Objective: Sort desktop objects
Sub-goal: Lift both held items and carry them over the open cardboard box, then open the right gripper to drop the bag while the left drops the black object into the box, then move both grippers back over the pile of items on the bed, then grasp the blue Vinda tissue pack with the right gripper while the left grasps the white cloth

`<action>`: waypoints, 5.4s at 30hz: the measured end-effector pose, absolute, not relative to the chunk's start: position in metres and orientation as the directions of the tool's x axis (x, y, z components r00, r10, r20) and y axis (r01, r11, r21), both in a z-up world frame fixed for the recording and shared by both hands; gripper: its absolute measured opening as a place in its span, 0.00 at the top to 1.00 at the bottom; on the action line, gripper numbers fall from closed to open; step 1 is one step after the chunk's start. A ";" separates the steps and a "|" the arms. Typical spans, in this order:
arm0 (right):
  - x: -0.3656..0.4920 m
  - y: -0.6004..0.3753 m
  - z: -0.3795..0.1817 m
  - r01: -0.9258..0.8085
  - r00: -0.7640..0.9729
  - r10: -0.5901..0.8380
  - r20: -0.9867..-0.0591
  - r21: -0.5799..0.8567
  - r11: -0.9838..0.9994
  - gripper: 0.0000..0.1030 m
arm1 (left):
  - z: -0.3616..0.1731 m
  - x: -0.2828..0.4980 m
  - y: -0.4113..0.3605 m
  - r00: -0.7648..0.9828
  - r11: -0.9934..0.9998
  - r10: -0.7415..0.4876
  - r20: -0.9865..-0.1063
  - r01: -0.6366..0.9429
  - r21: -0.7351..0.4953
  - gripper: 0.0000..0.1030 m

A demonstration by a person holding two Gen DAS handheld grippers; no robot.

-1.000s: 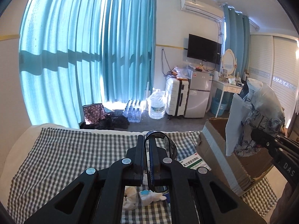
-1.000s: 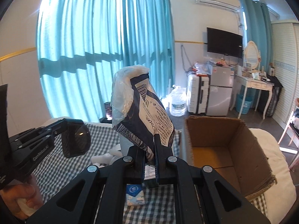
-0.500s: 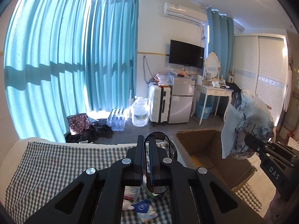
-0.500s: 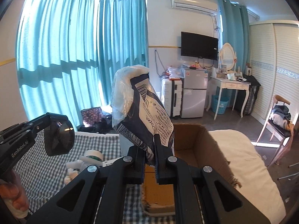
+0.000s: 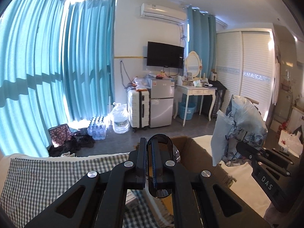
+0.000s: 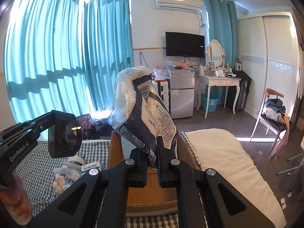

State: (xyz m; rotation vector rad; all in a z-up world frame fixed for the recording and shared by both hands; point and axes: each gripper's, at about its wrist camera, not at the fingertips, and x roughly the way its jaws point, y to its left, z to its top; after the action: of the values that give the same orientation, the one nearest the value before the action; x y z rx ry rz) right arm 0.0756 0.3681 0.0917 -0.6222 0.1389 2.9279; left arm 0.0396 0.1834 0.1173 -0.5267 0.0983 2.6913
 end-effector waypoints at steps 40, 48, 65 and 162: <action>-0.041 0.436 -0.064 -0.143 -0.508 0.019 -0.861 0.063 -0.988 0.93 | -0.054 -0.082 0.295 -0.530 -0.914 0.259 -0.807 -0.405 -0.027 0.95; -0.041 0.434 -0.082 -0.138 -0.438 0.073 -0.896 -0.013 -0.990 0.93 | -0.053 -0.077 0.299 -0.536 -0.905 0.251 -0.806 -0.425 0.001 0.95; -0.015 0.438 -0.019 -0.211 -0.676 0.111 -0.728 0.048 -0.976 0.60 | 0.011 -0.060 0.278 -0.683 -0.921 0.302 -0.665 -0.389 -0.019 0.43; 0.000 0.155 -0.042 0.394 -0.715 -0.260 -0.649 -0.067 -0.917 0.00 | -0.095 -0.056 -0.060 -0.627 -0.996 -0.087 -0.774 0.030 0.087 0.00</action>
State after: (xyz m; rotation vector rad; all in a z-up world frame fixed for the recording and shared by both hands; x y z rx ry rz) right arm -0.0002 0.1549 -0.0418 -1.1852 -0.3574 3.2724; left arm -0.0559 -0.0602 -0.0951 -1.3820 0.1054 2.8915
